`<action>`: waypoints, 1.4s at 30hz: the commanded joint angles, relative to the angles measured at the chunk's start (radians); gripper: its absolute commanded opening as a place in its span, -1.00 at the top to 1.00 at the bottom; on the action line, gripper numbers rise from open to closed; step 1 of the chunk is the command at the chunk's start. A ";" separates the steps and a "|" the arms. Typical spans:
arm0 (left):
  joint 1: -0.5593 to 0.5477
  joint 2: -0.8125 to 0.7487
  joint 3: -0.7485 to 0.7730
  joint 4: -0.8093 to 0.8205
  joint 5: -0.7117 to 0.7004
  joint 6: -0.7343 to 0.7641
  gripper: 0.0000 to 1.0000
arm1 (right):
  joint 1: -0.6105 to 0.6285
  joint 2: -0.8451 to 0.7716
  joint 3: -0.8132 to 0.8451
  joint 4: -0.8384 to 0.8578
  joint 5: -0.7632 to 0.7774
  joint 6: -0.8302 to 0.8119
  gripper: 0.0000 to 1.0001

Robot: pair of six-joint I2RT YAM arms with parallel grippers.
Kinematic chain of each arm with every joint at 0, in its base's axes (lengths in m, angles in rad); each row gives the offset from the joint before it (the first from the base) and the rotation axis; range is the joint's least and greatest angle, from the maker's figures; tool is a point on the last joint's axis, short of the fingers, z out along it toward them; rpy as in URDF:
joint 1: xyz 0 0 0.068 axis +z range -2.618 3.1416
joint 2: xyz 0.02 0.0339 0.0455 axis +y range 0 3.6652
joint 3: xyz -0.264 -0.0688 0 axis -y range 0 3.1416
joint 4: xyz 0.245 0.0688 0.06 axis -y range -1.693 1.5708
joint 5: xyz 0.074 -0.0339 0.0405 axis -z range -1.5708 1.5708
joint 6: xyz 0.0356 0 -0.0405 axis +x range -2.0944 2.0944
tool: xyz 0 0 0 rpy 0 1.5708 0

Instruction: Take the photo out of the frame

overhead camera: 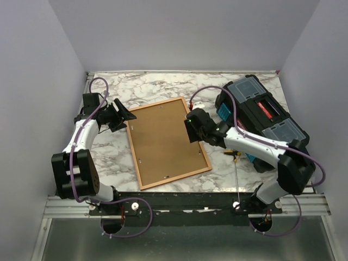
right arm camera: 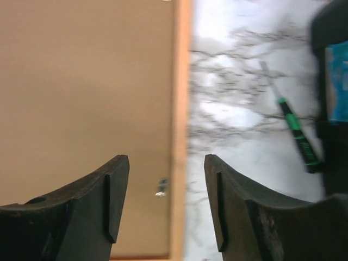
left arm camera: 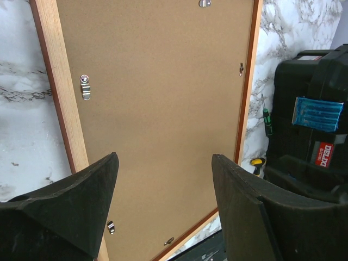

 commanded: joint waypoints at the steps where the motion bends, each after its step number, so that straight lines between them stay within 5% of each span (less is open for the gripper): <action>1: -0.002 -0.029 -0.009 0.013 0.012 0.020 -0.44 | 0.078 -0.120 -0.101 0.175 -0.233 0.115 -0.33; 7: -0.007 -0.036 -0.006 0.002 -0.009 0.028 -0.45 | 0.154 -0.063 -0.084 0.263 -0.338 0.284 -0.31; 14: -0.031 -0.091 -0.001 -0.040 -0.091 0.053 -0.50 | 0.359 0.118 0.043 0.264 -0.215 0.462 -0.25; 18: -0.033 -0.143 -0.006 -0.119 -0.169 0.019 -0.48 | 0.453 0.260 0.175 0.192 -0.136 0.558 -0.03; 27: -0.033 -0.321 -0.166 -0.193 -0.345 -0.018 -0.54 | 0.567 0.447 0.382 0.076 0.023 0.538 -0.04; 42: 0.009 -0.230 -0.199 -0.161 -0.244 0.029 -0.53 | 0.600 0.623 0.544 0.041 0.084 0.470 -0.01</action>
